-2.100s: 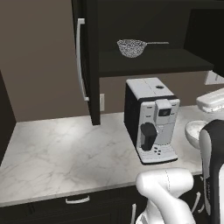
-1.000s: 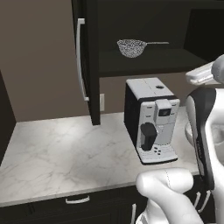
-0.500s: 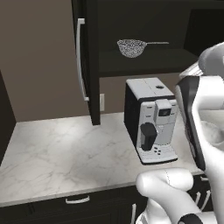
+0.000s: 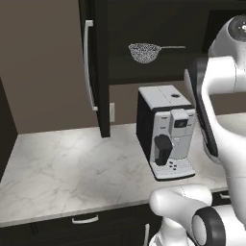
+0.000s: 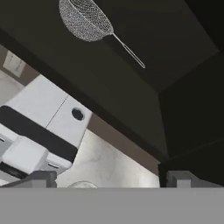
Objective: Open the cabinet and setup a tea strainer by placing it in the bowl upright.
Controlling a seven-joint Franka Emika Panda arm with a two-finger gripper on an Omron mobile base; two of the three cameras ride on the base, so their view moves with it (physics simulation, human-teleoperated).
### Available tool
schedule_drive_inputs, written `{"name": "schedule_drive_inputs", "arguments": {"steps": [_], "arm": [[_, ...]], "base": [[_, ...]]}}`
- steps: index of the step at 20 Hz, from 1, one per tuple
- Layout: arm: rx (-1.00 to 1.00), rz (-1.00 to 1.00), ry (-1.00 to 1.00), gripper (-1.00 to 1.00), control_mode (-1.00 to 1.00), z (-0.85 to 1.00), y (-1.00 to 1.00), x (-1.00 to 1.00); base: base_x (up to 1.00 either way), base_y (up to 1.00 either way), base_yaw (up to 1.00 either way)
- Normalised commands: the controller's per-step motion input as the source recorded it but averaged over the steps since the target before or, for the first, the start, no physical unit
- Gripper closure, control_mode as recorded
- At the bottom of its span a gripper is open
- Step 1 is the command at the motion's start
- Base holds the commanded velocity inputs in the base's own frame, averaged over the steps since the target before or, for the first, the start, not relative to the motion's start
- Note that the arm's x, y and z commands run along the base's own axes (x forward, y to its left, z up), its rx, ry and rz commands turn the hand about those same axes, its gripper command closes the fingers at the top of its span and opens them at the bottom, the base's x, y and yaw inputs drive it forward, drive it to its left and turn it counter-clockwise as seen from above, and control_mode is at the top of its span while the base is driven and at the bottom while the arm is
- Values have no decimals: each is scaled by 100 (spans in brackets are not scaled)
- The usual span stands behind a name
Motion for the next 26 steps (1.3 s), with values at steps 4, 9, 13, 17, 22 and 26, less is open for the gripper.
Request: {"name": "schedule_drive_inputs", "arguments": {"steps": [4,9,13,17,22,26], "arm": [[0,0,-3,-100,-100,-3,0,6],[-10,0,-6,-100,-100,0,0,31],[-14,0,-1,-100,-100,0,0,27],[-5,1,0,-100,-100,-7,0,11],[-4,2,1,-100,-100,0,0,17],[-5,9,-2,-100,-100,-4,0,31]], "base": [[0,0,0],[0,0,0],[0,0,0],[0,0,0],[0,0,0],[0,0,0]]}}
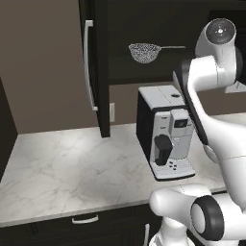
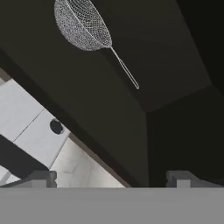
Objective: Open the cabinet and setup a tea strainer by placing it in the bowl upright.
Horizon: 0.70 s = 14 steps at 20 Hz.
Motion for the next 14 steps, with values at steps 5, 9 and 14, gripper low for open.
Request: {"name": "schedule_drive_inputs", "arguments": {"steps": [5,9,14], "arm": [[-12,10,0,-100,-100,-14,3,27],[-13,9,0,-100,-100,-14,0,27],[-14,4,0,-100,-100,0,-9,41]], "base": [[0,0,0],[0,0,0],[0,0,0]]}}
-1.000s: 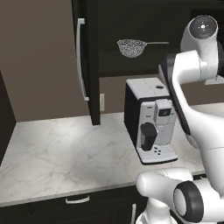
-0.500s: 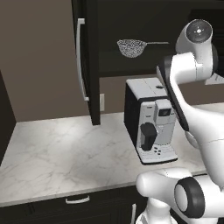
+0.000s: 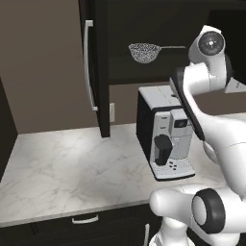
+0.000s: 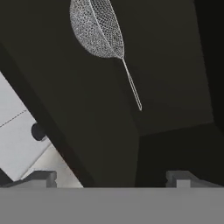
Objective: Open the cabinet and setup a tea strainer by placing it in the bowl upright.
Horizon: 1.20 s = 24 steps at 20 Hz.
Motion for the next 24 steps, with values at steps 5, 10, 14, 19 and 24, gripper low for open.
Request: {"name": "schedule_drive_inputs", "arguments": {"steps": [5,10,14,19,24], "arm": [[-7,2,3,-100,-100,0,-4,45],[-2,0,8,-100,-100,0,0,35],[0,0,1,-100,-100,3,0,35],[0,0,0,-100,-100,2,-1,32],[0,0,0,-100,-100,0,0,33]], "base": [[0,0,0],[0,0,0],[0,0,0],[0,0,0],[0,0,0]]}}
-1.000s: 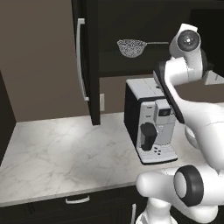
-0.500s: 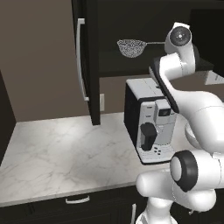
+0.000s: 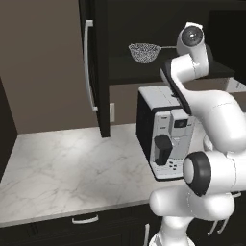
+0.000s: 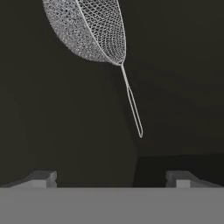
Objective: Open the cabinet and setup a tea strainer by placing it in the bowl upright.
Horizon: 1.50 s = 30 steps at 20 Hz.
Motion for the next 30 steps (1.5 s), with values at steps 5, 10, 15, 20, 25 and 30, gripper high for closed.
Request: {"name": "schedule_drive_inputs", "arguments": {"steps": [5,10,15,20,25,30], "arm": [[0,1,0,-100,-100,0,0,32],[0,2,0,-100,-100,0,-5,34],[0,2,0,-100,-100,0,-7,31],[0,2,0,-100,-100,0,-7,33],[0,3,0,-100,-100,0,-8,37],[0,3,0,-100,-100,-1,-8,35]], "base": [[0,0,0],[0,0,0],[0,0,0],[0,0,0],[0,0,0],[0,0,0]]}}
